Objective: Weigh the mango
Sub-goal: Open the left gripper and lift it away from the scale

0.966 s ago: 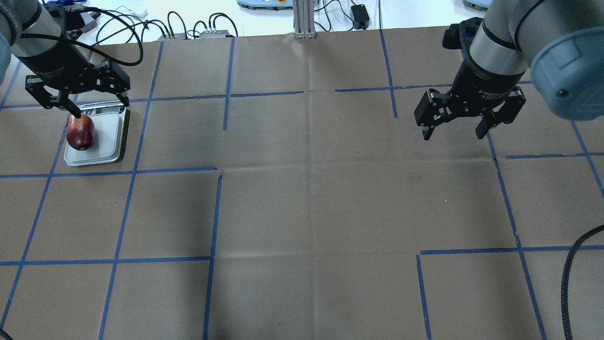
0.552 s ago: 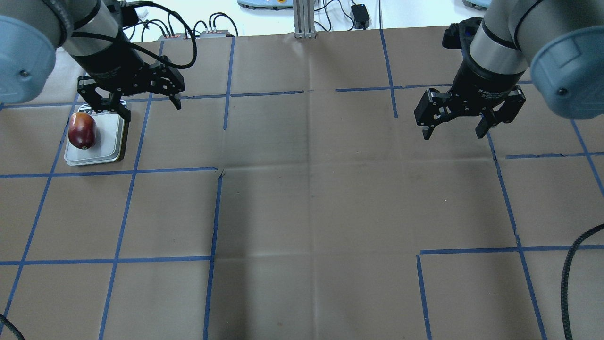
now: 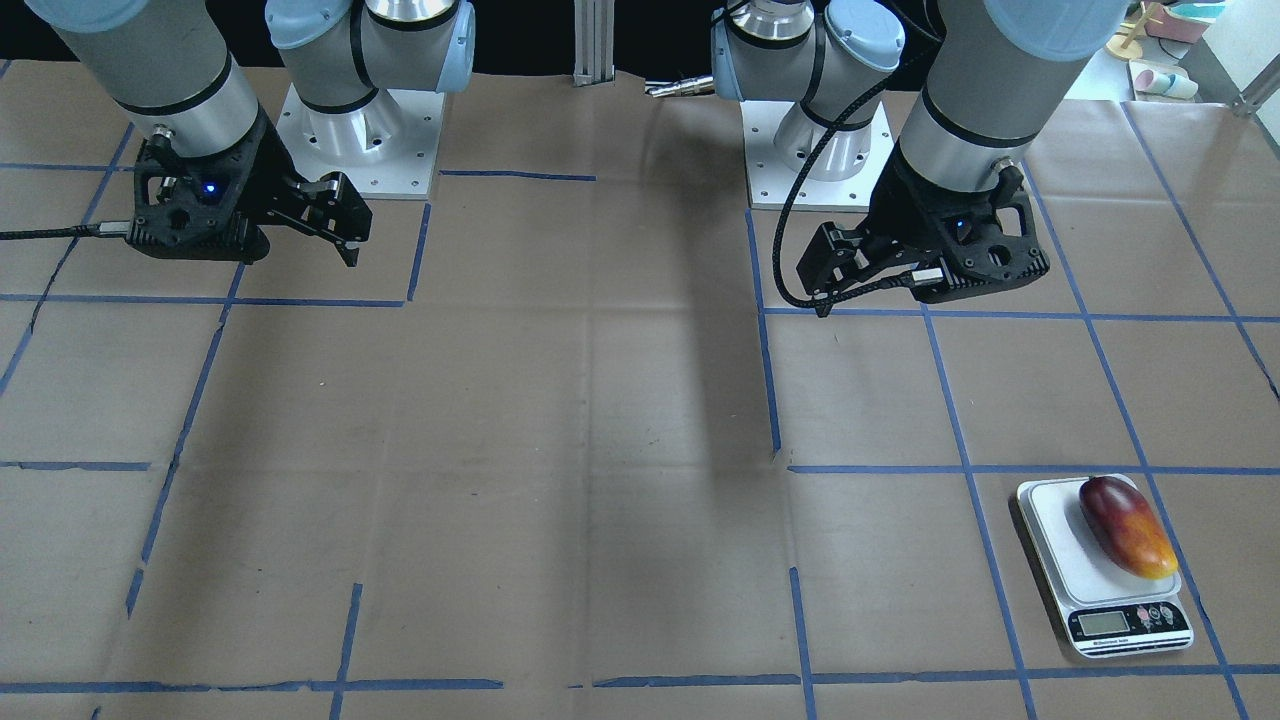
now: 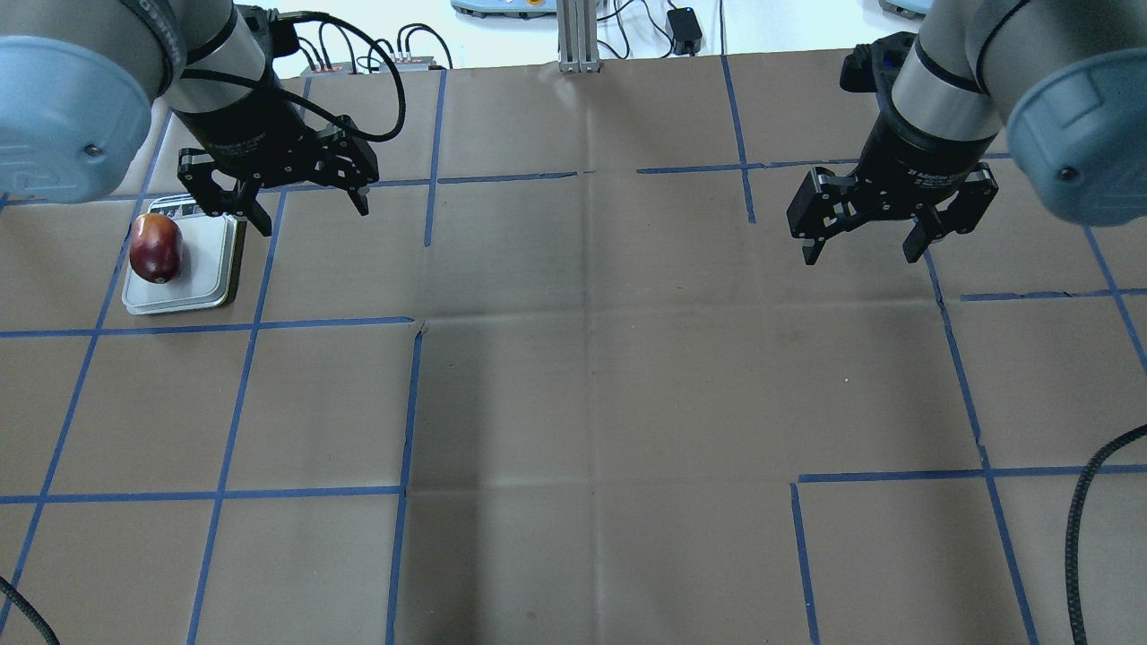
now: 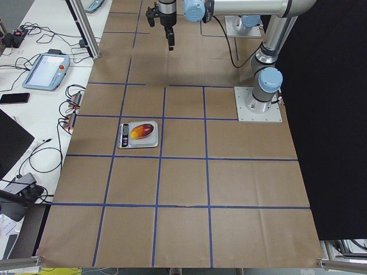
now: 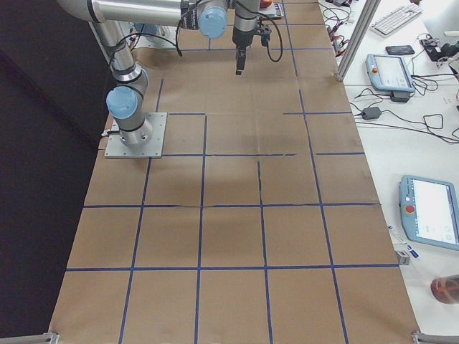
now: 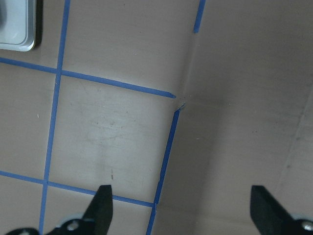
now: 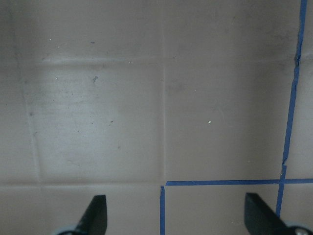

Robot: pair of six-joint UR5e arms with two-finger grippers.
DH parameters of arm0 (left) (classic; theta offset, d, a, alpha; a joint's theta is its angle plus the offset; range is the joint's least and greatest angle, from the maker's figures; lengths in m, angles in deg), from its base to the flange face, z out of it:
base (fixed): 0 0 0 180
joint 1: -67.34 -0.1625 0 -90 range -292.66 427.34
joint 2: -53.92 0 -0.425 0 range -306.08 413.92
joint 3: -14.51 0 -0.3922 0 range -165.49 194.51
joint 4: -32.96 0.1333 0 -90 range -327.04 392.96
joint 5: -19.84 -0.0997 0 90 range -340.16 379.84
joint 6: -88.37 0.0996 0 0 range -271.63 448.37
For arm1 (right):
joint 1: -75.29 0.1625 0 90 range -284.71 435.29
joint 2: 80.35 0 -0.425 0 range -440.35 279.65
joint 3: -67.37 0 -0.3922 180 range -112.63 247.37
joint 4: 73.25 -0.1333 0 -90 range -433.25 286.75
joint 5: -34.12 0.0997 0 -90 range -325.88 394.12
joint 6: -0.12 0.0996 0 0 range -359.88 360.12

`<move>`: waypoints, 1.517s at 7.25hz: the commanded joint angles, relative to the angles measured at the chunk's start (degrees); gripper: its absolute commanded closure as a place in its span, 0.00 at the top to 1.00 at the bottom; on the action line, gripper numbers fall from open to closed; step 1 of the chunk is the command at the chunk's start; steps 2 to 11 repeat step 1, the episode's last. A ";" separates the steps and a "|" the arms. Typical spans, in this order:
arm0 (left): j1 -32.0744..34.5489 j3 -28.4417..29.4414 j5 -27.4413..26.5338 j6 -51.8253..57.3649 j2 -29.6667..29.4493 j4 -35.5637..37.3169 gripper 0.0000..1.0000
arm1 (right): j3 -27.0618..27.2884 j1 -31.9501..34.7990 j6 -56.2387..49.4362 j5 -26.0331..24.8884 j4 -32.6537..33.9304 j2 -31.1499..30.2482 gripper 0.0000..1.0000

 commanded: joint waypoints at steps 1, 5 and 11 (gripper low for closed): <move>0.10 0.08 -0.05 0.14 -0.02 0.03 1.00 | 0.00 0.00 0.00 0.00 0.00 0.00 1.00; 0.10 0.08 -0.05 0.14 -0.02 0.03 1.00 | 0.00 0.00 0.00 0.00 0.00 0.00 1.00; 0.10 0.08 -0.05 0.14 -0.02 0.03 1.00 | 0.00 0.00 0.00 0.00 0.00 0.00 1.00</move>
